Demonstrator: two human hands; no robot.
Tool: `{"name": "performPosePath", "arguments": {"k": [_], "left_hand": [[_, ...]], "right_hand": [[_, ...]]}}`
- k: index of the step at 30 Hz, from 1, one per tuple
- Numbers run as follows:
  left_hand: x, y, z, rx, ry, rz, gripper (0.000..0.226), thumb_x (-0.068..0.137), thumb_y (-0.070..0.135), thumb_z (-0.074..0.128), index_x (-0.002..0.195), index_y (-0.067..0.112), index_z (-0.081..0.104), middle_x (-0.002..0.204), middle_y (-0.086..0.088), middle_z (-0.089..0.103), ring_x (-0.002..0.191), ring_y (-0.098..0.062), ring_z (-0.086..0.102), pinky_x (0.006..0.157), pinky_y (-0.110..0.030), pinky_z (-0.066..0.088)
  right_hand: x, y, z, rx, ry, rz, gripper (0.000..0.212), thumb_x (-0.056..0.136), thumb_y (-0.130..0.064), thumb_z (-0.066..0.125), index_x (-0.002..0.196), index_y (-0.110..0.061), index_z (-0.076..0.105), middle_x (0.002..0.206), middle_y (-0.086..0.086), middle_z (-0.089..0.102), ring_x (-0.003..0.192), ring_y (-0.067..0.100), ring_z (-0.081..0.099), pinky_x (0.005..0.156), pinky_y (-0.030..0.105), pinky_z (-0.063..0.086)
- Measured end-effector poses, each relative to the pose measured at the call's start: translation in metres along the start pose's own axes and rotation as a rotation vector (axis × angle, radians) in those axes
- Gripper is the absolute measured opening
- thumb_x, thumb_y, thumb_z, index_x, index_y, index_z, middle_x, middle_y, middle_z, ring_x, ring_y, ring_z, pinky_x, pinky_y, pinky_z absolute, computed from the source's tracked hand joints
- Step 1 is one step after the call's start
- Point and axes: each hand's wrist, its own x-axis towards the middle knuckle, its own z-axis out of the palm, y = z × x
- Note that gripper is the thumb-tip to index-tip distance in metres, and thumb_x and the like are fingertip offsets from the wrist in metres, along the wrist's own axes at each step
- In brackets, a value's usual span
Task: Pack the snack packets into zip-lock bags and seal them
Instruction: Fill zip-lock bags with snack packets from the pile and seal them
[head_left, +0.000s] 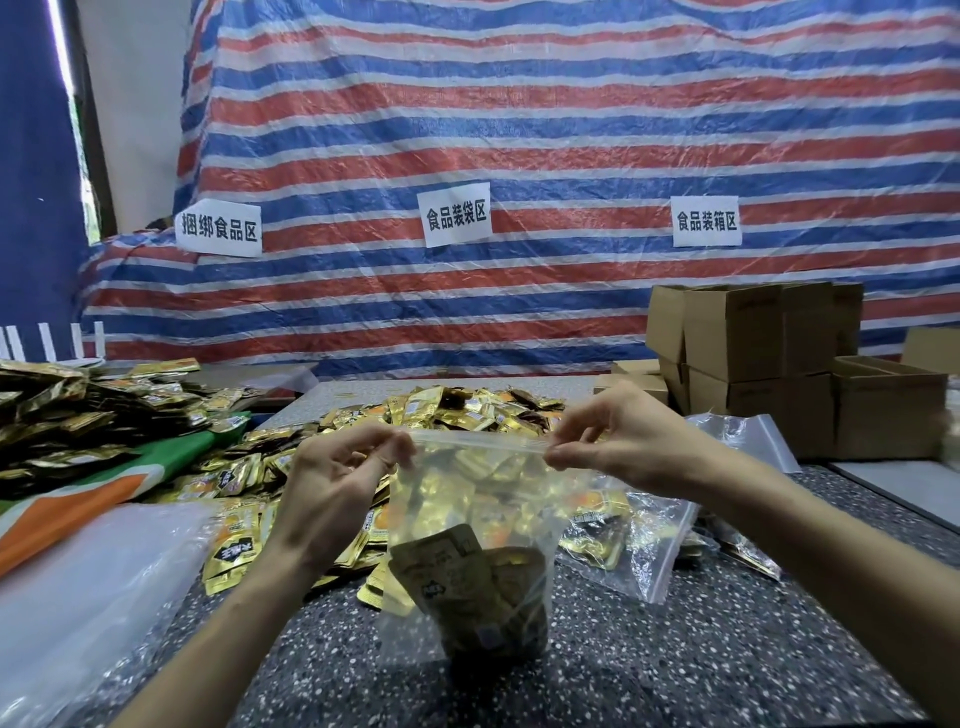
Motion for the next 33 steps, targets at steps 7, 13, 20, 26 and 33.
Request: {"name": "performPosePath", "arguments": {"k": [7,13,20,26,33], "left_hand": [[0.000,-0.003,-0.003,-0.006,0.021,-0.007,0.020,0.089,0.032,0.062,0.075,0.025,0.075,0.079,0.003,0.074,0.076,-0.012,0.065,0.072,-0.036,0.050],[0.007,-0.004,0.002,-0.008,0.033,-0.021,0.025,0.095,0.012,0.061,0.076,0.019,0.076,0.076,0.003,0.073,0.070,-0.008,0.061,0.065,-0.026,0.043],[0.007,-0.011,0.002,-0.039,0.042,-0.031,0.021,0.088,0.033,0.062,0.076,0.023,0.076,0.083,0.002,0.074,0.084,-0.013,0.067,0.073,-0.031,0.049],[0.001,-0.008,0.010,-0.099,0.079,-0.012,0.019,0.092,0.032,0.063,0.078,0.023,0.073,0.077,-0.004,0.071,0.052,-0.015,0.053,0.046,-0.023,0.040],[-0.003,0.004,0.057,-0.209,0.003,-0.002,0.019,0.096,0.016,0.057,0.085,0.009,0.071,0.077,-0.006,0.070,0.054,-0.030,0.061,0.046,-0.027,0.051]], "right_hand": [[-0.009,0.009,-0.007,-0.004,0.010,0.022,0.006,0.086,-0.025,0.077,0.081,-0.028,0.078,0.080,-0.004,0.076,0.079,0.021,0.068,0.077,0.044,0.055],[-0.014,0.014,-0.009,0.010,0.075,-0.014,0.004,0.084,-0.027,0.078,0.080,-0.025,0.078,0.076,-0.010,0.076,0.072,0.009,0.070,0.071,0.029,0.059],[-0.022,0.014,-0.003,0.017,0.171,-0.066,0.015,0.074,-0.041,0.076,0.073,-0.026,0.075,0.069,-0.008,0.074,0.062,0.003,0.068,0.060,0.016,0.053],[-0.030,0.028,0.015,0.341,0.158,0.076,0.039,0.068,-0.044,0.081,0.087,-0.011,0.072,0.081,0.007,0.074,0.068,0.017,0.069,0.057,0.024,0.054],[-0.040,0.037,0.075,0.385,-0.252,0.320,0.087,0.071,-0.045,0.086,0.145,-0.030,0.043,0.143,-0.006,0.046,0.101,0.020,0.068,0.058,0.031,0.060]]}}
